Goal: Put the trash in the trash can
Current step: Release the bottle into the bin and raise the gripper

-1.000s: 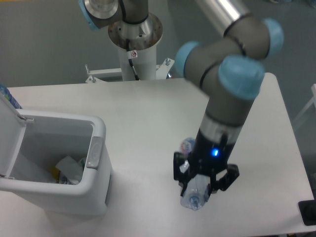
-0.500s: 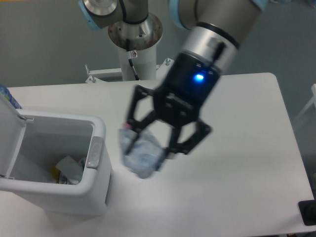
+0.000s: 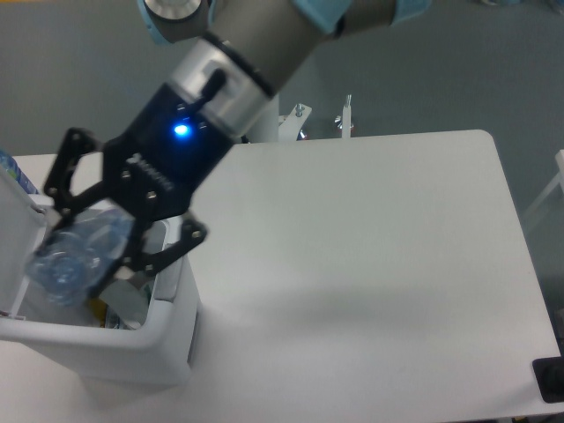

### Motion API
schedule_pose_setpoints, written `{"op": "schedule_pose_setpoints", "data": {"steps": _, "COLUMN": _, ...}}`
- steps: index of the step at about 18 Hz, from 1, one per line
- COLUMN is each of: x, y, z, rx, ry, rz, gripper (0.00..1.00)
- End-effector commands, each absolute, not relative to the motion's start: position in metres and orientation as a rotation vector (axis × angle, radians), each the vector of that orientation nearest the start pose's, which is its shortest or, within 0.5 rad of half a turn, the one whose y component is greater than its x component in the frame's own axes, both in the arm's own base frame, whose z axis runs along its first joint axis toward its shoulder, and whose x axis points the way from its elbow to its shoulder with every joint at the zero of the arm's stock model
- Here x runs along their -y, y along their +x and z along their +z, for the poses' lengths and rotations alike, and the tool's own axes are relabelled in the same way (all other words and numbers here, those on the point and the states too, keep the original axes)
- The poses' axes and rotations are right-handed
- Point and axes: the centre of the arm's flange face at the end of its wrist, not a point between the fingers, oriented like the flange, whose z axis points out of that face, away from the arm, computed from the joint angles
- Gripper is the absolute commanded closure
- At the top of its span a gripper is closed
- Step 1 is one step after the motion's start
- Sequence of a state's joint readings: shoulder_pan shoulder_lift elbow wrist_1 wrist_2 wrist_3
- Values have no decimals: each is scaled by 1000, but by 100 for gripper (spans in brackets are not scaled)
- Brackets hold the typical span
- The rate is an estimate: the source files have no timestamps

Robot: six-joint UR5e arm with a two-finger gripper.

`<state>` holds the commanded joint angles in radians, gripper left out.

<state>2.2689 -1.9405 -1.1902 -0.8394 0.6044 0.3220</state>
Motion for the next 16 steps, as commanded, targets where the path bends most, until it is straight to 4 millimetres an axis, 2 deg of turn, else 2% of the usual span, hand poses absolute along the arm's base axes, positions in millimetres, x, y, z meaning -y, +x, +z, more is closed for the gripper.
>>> {"op": "schedule_pose_setpoints", "data": {"steps": 2, "x": -644, "y": -254, "z": 571, "rx": -57, "ry": -2050, "rz": -530, "gripper": 9}}
{"op": "schedule_pose_setpoints", "data": {"steps": 3, "x": -644, "y": -253, "z": 562, "rx": -69, "ry": -2058, "rz": -530, "gripper": 8}}
{"op": "schedule_pose_setpoints", "data": {"steps": 4, "x": -644, "y": -248, "z": 554, "rx": -87, "ry": -2065, "rz": -533, "gripper": 0}}
{"op": "schedule_pose_setpoints", "data": {"steps": 6, "x": -642, "y": -245, "z": 548, "rx": -98, "ry": -2072, "rz": -533, "gripper": 0}}
{"op": "schedule_pose_setpoints", "data": {"steps": 9, "x": -639, "y": -248, "z": 551, "rx": -93, "ry": -2075, "rz": -517, "gripper": 0}}
{"op": "schedule_pose_setpoints", "data": {"steps": 10, "x": -634, "y": -261, "z": 550, "rx": -67, "ry": -2084, "rz": -493, "gripper": 0}}
{"op": "schedule_pose_setpoints", "data": {"steps": 11, "x": -623, "y": -288, "z": 549, "rx": -15, "ry": -2095, "rz": -443, "gripper": 0}}
{"op": "schedule_pose_setpoints", "data": {"steps": 13, "x": -602, "y": -330, "z": 548, "rx": 51, "ry": -2116, "rz": -348, "gripper": 0}}
{"op": "schedule_pose_setpoints", "data": {"steps": 16, "x": -566, "y": -392, "z": 528, "rx": 146, "ry": -2200, "rz": -154, "gripper": 0}}
